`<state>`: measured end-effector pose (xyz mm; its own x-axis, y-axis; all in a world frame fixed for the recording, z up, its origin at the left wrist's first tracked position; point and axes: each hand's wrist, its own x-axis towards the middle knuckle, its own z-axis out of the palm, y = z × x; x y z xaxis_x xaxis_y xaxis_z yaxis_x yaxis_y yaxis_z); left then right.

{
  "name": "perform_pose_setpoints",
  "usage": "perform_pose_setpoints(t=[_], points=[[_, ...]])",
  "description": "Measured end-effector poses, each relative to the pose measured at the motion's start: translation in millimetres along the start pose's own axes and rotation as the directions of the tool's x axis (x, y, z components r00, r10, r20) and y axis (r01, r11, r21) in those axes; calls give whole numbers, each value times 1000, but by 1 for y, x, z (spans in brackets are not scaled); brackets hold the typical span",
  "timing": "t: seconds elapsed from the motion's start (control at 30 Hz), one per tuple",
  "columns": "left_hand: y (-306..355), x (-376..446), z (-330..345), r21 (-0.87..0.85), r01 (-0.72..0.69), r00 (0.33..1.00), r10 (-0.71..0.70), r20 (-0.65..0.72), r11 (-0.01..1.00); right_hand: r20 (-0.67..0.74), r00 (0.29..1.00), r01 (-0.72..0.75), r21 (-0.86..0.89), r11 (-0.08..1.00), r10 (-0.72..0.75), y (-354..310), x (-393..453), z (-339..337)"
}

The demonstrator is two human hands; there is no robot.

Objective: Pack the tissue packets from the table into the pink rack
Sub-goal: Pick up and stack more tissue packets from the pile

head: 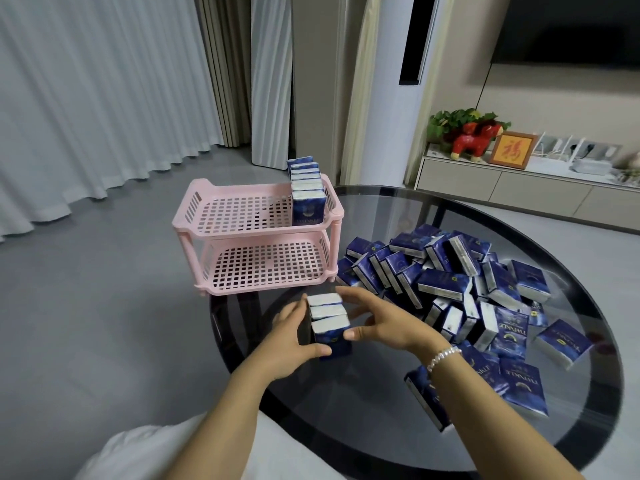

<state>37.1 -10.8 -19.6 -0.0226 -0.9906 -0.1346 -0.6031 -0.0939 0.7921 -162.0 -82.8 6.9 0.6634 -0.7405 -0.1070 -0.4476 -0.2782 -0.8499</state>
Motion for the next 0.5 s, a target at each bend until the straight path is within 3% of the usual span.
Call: perform_pose_setpoints(t=[0.37, 0.5], points=[[12, -3, 7, -49, 28, 1000, -28, 0, 998, -32, 999, -1, 46, 999, 3, 3, -2, 6], [22, -10, 9, 47, -34, 996, 38, -82, 998, -43, 999, -19, 24, 1000, 20, 0, -2, 8]])
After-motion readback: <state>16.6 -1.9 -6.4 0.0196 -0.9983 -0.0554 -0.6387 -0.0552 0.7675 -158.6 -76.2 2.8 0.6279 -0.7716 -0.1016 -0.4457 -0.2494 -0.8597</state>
